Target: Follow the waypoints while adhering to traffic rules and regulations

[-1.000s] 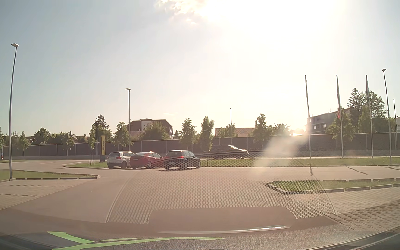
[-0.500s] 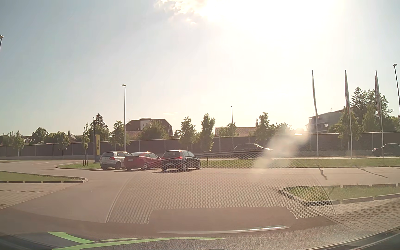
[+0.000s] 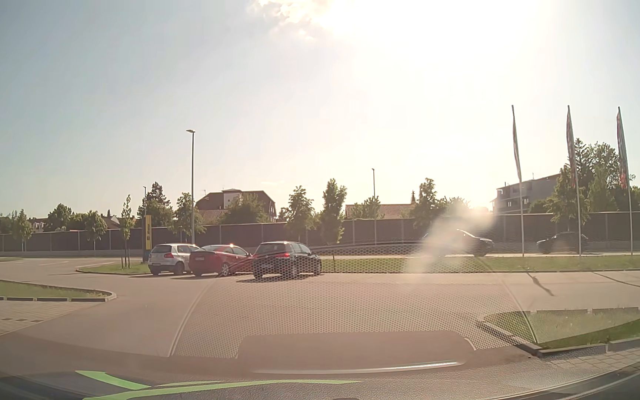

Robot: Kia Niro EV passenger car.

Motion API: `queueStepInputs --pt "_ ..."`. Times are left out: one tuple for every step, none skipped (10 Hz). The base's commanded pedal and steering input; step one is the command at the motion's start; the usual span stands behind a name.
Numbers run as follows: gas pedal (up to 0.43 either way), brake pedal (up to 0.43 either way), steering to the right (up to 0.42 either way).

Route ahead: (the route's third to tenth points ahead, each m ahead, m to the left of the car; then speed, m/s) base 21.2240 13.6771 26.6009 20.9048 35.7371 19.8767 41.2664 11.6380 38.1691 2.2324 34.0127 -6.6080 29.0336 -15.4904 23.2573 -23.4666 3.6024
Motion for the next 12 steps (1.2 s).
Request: queueStepInputs --pt "0.020 0.000 -0.004" --pt "0.020 0.000 -0.004" --pt "0.020 0.000 -0.004" --pt "0.020 0.000 -0.007" --pt "0.020 0.000 -0.015" --pt "0.020 0.000 -0.030" --pt "0.020 0.000 -0.045" --pt "0.020 0.000 -0.064" --pt "0.020 0.000 -0.082" --pt "0.059 0.000 -0.102" --pt "0.059 0.000 -0.113" --pt "0.059 0.000 -0.118"
